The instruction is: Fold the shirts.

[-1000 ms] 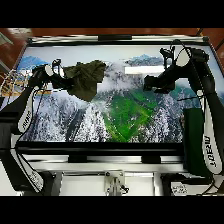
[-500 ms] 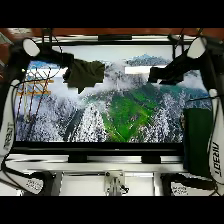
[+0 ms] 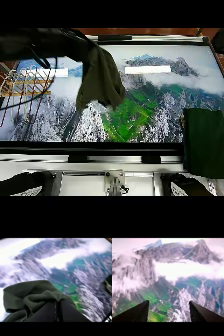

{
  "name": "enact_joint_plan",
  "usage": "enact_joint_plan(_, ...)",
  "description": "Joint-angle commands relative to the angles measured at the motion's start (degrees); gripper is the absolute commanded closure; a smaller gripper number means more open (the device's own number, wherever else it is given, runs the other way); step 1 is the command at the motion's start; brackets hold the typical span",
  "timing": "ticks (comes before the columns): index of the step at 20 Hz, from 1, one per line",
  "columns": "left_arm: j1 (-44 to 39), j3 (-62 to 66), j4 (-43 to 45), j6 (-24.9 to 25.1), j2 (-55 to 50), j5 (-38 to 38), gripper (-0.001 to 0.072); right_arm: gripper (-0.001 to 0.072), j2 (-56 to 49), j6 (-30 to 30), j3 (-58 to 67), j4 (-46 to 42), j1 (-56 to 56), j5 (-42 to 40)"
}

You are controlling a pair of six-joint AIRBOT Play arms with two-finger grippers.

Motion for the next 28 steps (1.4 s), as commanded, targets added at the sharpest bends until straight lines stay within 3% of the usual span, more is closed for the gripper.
enact_joint_plan(1, -8.52, -3.69, -1.49, -2.45, -2.78, -0.33, 0.0679, 0.0083, 3.37, 0.0, 0.7, -2.97, 0.02, 5.33)
enact_joint_plan(3, -13.09, -5.4, -3.91, -2.4, -8.0, -0.24, 0.064, 0.0083, 2.58, -0.22, 0.63, -2.91, 0.02, 8.0)
enact_joint_plan(4, -14.88, -5.38, -4.26, -2.49, -10.91, -0.35, 0.0304, 0.0083, 2.08, -0.57, 0.55, -2.93, 0.02, 8.74)
enact_joint_plan(5, -15.56, -5.31, -4.2, -3.39, -13.03, -1.16, 0.0054, 0.0083, 1.42, -1.09, 0.52, -2.93, 0.02, 9.62)
enact_joint_plan(9, -6.47, -5.33, 2.93, -3.96, -14.03, -15.19, 0.0108, 0.0083, -2.16, -6.73, 0.52, -4.42, 0.02, 18.73)
enact_joint_plan(10, -2.08, -5.55, 2.08, -3.93, -14.01, -19.85, 0.0117, 0.0083, -3.06, -7.5, -0.17, -5.2, 0.02, 19.85)
enact_joint_plan(11, 2.69, -6.64, 0.17, -3.87, -13.66, -23.76, 0.0176, 0.0083, -3.13, -7.39, -2.01, -4.98, 0.02, 19.82)
enact_joint_plan(13, 10.99, -13.9, -5.25, -1.99, -10.21, -24.72, 0.0169, 0.0083, -2.62, -7.39, -9.73, -3.48, 0.02, 19.82)
enact_joint_plan(14, 14.4, -19.56, -6.8, -1.09, -7.56, -23.93, 0.0151, 0.0084, -2.08, -7.43, -14.71, -1.53, 0.0, 19.8)
enact_joint_plan(16, 20.35, -34.25, -9.09, -0.2, -1.46, -21.53, 0.0011, 0.0083, -1.36, -7.43, -26.14, 4.59, 0.0, 18.56)
enact_joint_plan(19, 25.18, -55.95, -18.99, 5.42, 4.35, -13.57, 0.0012, 0.0083, -1.88, -7.43, -40.68, 18.84, 0.02, 9.09)
enact_joint_plan(21, 24.55, -64.39, -23.85, 7.87, 3.98, -6.47, 0.0014, 0.0083, -3.34, -7.39, -46.29, 23.61, 0.02, 3.04)
enact_joint_plan(28, 19.93, -66.69, -32.57, 9.9, -3.76, 7.45, 0.0033, 0.0083, -10.86, -5.79, -47.8, 25.44, 0.09, 1.51)
